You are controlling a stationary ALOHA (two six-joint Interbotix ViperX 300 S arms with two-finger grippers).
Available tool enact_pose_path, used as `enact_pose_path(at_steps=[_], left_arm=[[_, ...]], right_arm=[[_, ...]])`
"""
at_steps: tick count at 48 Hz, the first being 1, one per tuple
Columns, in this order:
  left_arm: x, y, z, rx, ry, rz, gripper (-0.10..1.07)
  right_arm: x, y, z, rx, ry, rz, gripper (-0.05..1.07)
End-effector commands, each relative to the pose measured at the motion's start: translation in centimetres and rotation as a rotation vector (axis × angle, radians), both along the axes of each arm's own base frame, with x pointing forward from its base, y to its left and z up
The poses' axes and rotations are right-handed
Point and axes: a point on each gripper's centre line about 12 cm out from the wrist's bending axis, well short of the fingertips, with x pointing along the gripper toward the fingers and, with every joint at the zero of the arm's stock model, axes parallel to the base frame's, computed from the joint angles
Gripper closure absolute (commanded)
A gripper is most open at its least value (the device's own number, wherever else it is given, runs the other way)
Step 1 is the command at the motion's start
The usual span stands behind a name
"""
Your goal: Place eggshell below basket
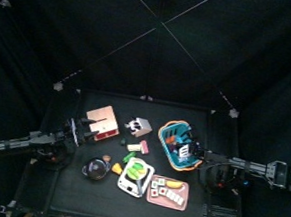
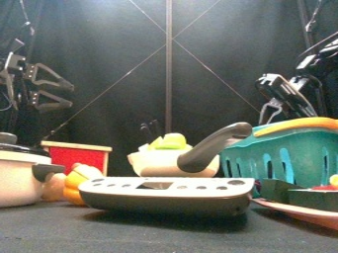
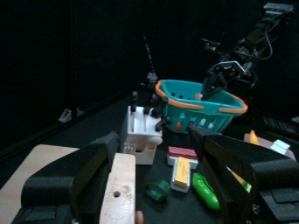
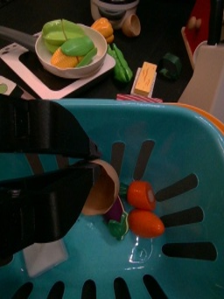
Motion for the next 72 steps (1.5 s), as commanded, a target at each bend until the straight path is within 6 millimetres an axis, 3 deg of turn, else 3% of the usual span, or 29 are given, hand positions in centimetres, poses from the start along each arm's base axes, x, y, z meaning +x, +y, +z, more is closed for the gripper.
enact_pose_path(at_steps=[1, 9, 18, 29, 35, 45, 72], left_arm=[[0.6, 0.1, 1.6, 0.024, -0.037, -0.013, -0.01], [1.2, -0.8, 2.2, 0.032, -0.049, -0.076, -0.01], [1.4, -1.9, 1.7, 0.041, -0.032, -0.14, -0.01], [1.7, -3.2, 1.2, 0.111, 0.011, -0.23, -0.01], [1.7, -3.4, 1.1, 0.119, 0.018, -0.242, -0.01], [1.7, -3.4, 1.0, 0.12, 0.021, -0.242, -0.01], [1.7, -3.2, 1.2, 0.103, 0.009, -0.225, -0.01]], right_arm=[[0.4, -0.1, 0.8, -0.014, -0.033, 0.011, 0.49], [0.9, 0.1, 1.7, -0.046, -0.074, 0.047, 0.49], [2.1, 0.7, 4.2, -0.091, -0.16, 0.108, 0.49], [5.2, 2.5, 8.4, -0.176, -0.288, 0.259, 0.49], [7.9, 4.2, 9.7, -0.226, -0.354, 0.401, 0.49], [13.0, 7.2, 8.7, -0.217, -0.415, 0.611, 0.49], [25.6, 6.8, 3.0, -0.222, -0.338, 0.718, 0.48]])
